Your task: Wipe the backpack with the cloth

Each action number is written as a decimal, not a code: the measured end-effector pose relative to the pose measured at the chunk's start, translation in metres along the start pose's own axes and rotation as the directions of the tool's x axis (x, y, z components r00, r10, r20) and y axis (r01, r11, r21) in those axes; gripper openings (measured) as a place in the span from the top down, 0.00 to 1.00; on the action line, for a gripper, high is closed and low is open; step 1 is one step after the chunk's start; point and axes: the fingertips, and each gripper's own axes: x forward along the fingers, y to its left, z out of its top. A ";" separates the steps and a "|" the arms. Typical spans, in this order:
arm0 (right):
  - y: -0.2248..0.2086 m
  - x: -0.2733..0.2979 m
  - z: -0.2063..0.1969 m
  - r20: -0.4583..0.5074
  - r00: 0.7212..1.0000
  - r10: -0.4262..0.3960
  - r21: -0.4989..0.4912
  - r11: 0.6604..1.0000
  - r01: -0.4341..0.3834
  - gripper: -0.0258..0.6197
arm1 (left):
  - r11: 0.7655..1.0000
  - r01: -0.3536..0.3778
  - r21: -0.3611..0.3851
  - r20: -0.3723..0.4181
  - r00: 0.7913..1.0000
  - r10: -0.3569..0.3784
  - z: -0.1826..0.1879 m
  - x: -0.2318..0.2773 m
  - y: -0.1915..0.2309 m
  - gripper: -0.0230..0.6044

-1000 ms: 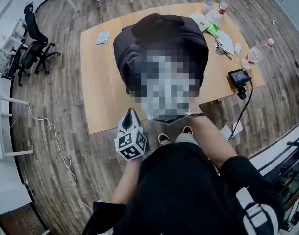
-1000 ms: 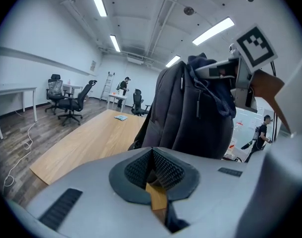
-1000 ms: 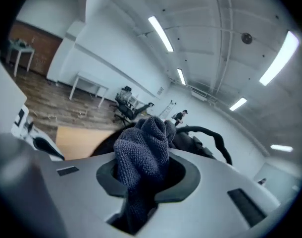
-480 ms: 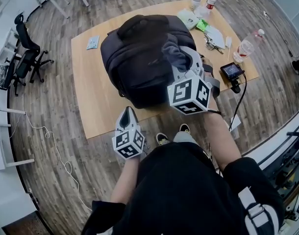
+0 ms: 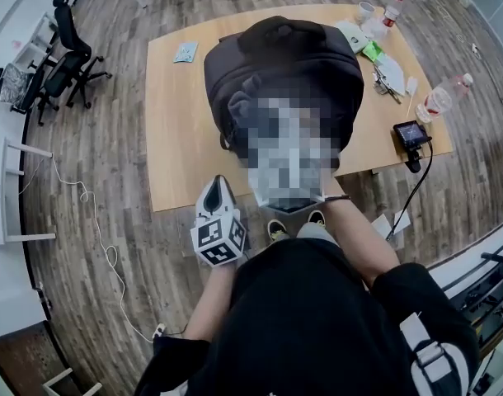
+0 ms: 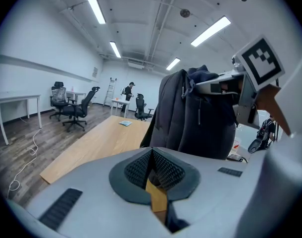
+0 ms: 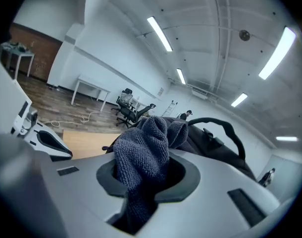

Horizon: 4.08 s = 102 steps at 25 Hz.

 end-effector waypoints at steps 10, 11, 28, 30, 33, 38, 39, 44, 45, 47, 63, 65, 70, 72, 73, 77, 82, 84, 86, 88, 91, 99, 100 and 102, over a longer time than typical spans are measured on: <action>0.038 -0.015 -0.003 -0.013 0.999 0.036 -0.046 0.998 -0.037 0.82 | 1.000 -0.024 -0.017 -0.032 0.999 0.024 -0.006 0.000 0.012 0.94; 0.040 -0.017 -0.003 -0.007 0.999 0.042 -0.038 0.998 -0.042 0.82 | 1.000 -0.019 -0.014 -0.035 0.999 0.018 -0.007 0.002 0.010 0.94; 0.159 0.002 -0.104 -0.008 0.934 0.358 0.399 0.857 -0.325 0.82 | 0.998 -0.062 -0.026 -0.087 0.994 0.060 -0.034 0.000 0.027 0.94; 0.168 0.007 -0.117 0.055 0.912 0.405 0.574 0.735 -0.361 0.82 | 0.998 -0.063 -0.024 -0.094 0.994 0.061 -0.037 -0.001 0.026 0.94; 0.186 0.016 -0.134 0.101 0.874 0.475 0.737 0.554 -0.386 0.82 | 0.998 -0.060 -0.016 -0.102 0.993 0.058 -0.040 -0.002 0.023 0.94; 0.216 0.038 -0.194 0.111 0.822 0.558 0.909 0.276 -0.311 0.82 | 0.999 -0.047 -0.005 -0.098 0.994 0.047 -0.040 -0.004 0.018 0.94; 0.216 0.039 -0.202 0.116 0.817 0.565 0.917 0.255 -0.307 0.82 | 0.999 -0.047 -0.003 -0.095 0.994 0.046 -0.039 -0.005 0.017 0.94; 0.193 0.030 -0.249 0.030 0.826 0.563 0.933 0.280 -0.225 0.82 | 1.000 -0.031 0.003 -0.101 0.994 0.031 -0.039 -0.004 0.014 0.94; 0.186 0.027 -0.260 0.009 0.830 0.558 0.936 0.287 -0.203 0.82 | 1.000 -0.025 0.004 -0.102 0.994 0.025 -0.040 -0.003 0.012 0.94; 0.171 0.016 -0.281 -0.024 0.832 0.554 0.938 0.301 -0.174 0.82 | 1.000 -0.008 0.007 -0.105 0.994 0.009 -0.041 0.000 0.007 0.94; 0.025 -0.072 -0.363 -0.363 0.875 0.321 0.804 0.583 0.119 0.82 | 0.998 0.057 0.002 -0.094 0.994 -0.056 -0.040 0.007 -0.010 0.94; 0.017 -0.079 -0.349 -0.358 0.887 0.293 0.784 0.610 0.115 0.82 | 0.998 0.060 0.003 -0.088 0.994 -0.060 -0.038 0.007 -0.010 0.94; -0.018 -0.102 -0.295 -0.310 0.936 0.169 0.715 0.690 0.113 0.82 | 0.998 0.065 0.003 -0.081 0.995 -0.064 -0.035 0.009 -0.011 0.94; -0.032 -0.110 -0.272 -0.290 0.950 0.115 0.679 0.724 0.120 0.82 | 0.998 0.069 0.003 -0.081 0.994 -0.069 -0.035 0.008 -0.013 0.94; -0.040 -0.113 -0.260 -0.279 0.957 0.083 0.659 0.741 0.128 0.82 | 0.997 0.071 0.004 -0.081 0.994 -0.071 -0.035 0.008 -0.013 0.94; -0.075 -0.120 -0.210 -0.217 0.975 -0.047 0.565 0.808 0.165 0.82 | 0.997 0.073 0.004 -0.076 0.994 -0.073 -0.034 0.008 -0.016 0.94; -0.076 -0.109 -0.145 -0.111 0.991 -0.070 0.485 0.867 0.115 0.82 | 0.998 0.069 0.006 -0.073 0.995 -0.068 -0.032 0.004 -0.015 0.94; -0.060 -0.093 -0.126 -0.080 0.996 -0.024 0.487 0.872 0.060 0.82 | 0.998 0.059 0.003 -0.067 0.996 -0.059 -0.030 0.002 -0.012 0.94; -0.042 -0.078 -0.111 -0.045 0.999 0.008 0.481 0.877 0.014 0.82 | 0.999 0.045 0.000 -0.058 0.997 -0.045 -0.028 0.000 -0.007 0.94; -0.028 -0.065 -0.096 -0.008 1.000 0.020 0.465 0.885 -0.014 0.82 | 1.000 0.027 -0.004 -0.052 0.998 -0.027 -0.026 -0.002 0.001 0.94; -0.001 -0.048 -0.064 0.078 0.996 0.041 0.436 0.897 -0.071 0.82 | 1.000 -0.006 -0.014 -0.050 0.999 0.005 -0.028 -0.007 0.013 0.94; 0.041 -0.027 -0.021 0.179 0.983 -0.034 0.184 0.983 0.001 0.82 | 1.000 -0.022 -0.013 -0.055 0.998 0.022 -0.033 -0.010 0.013 0.94; 0.044 -0.028 -0.021 0.192 0.981 -0.027 0.150 0.989 -0.002 0.82 | 1.000 -0.018 -0.009 -0.056 0.998 0.018 -0.034 -0.009 0.010 0.94; 0.054 -0.027 -0.020 0.203 0.979 0.009 0.053 0.998 -0.020 0.82 | 1.000 -0.013 -0.003 -0.059 0.998 0.013 -0.035 -0.008 0.006 0.94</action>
